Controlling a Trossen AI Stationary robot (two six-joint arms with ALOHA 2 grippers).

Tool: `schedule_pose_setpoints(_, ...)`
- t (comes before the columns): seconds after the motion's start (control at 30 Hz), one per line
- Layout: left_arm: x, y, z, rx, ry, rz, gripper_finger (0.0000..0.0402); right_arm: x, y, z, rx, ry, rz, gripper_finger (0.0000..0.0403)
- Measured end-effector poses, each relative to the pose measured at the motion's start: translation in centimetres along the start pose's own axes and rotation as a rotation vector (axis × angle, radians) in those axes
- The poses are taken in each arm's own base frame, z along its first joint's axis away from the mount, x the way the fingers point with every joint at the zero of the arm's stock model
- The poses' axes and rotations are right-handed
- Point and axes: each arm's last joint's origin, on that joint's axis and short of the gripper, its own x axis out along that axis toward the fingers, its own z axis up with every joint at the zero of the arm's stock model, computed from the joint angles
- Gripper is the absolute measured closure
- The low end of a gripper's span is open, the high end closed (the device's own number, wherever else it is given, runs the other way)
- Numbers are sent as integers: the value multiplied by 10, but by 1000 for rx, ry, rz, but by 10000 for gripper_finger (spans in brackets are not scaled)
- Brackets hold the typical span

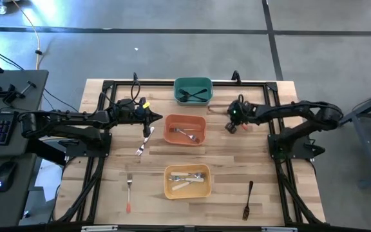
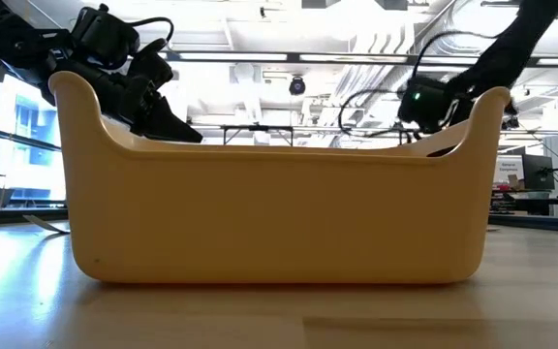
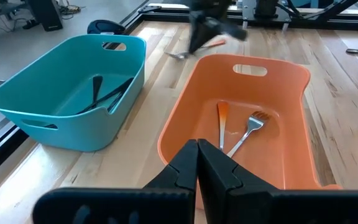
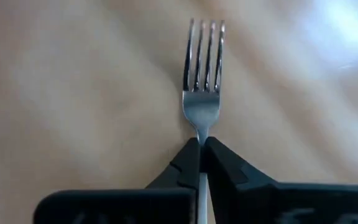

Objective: Sort silverware by color (type)
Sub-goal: Put the orange fork into the orange bin

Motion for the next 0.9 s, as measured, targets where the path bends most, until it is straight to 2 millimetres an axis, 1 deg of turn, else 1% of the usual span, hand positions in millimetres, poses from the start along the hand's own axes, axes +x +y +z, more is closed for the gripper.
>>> schedule_pose_setpoints(0.1,0,0,0,0,0,0,401,-18,14,-3,-49,-29,62,402)
schedule_pose_setpoints(0.27,0,0,0,0,-1,0,401,-54,30,-4,-45,-141,125,403)
schedule_pose_setpoints(0.4,0,0,0,-1,-1,0,401,-78,44,-6,-26,-248,206,403)
schedule_pose_setpoints(0.47,0,0,0,0,-1,0,401,-88,52,-4,-22,-327,261,403)
schedule_pose_setpoints(0.57,0,0,1,2,-8,1,401,-100,62,5,-11,-459,375,403)
schedule_pose_setpoints(0.67,0,0,1,1,-10,1,401,-108,70,17,-3,-530,476,403)
schedule_pose_setpoints(0.77,0,0,1,-7,-9,0,401,-114,79,32,9,-550,498,403)
schedule_pose_setpoints(0.9,0,0,1,-8,-9,0,401,-122,97,63,-17,-590,485,403)
